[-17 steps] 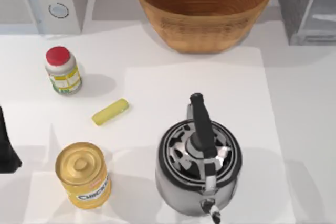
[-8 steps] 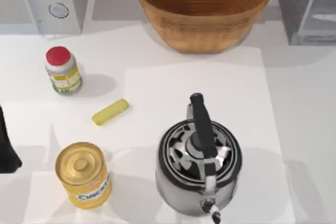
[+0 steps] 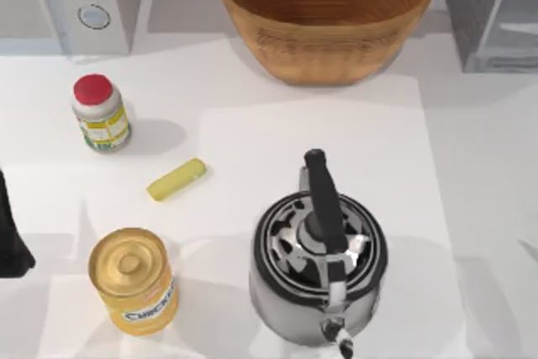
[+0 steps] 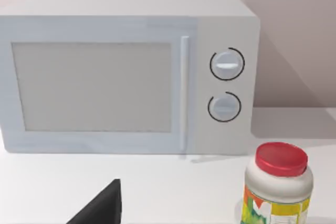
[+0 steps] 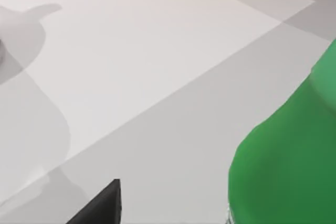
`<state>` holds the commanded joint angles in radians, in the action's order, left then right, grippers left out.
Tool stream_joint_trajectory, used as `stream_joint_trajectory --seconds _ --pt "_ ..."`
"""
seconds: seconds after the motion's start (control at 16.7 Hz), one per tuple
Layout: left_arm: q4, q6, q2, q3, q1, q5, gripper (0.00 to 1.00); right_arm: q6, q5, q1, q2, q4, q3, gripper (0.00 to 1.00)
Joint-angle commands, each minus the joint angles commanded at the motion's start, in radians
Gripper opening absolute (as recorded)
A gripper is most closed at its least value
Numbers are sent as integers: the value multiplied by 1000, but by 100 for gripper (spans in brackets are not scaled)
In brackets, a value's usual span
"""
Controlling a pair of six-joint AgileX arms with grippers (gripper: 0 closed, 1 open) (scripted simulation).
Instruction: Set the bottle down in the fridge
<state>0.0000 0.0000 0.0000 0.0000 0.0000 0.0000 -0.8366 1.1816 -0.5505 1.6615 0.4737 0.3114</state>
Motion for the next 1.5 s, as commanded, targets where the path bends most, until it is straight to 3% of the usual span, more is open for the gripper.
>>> stream_joint_trajectory --seconds 0.24,1.02,1.5 --pt "0 0 0 0 0 0 100 0 0 0 0 0 0 100" --pt "0 0 0 0 0 0 100 0 0 0 0 0 0 3" --pt "0 0 0 0 0 0 100 0 0 0 0 0 0 1"
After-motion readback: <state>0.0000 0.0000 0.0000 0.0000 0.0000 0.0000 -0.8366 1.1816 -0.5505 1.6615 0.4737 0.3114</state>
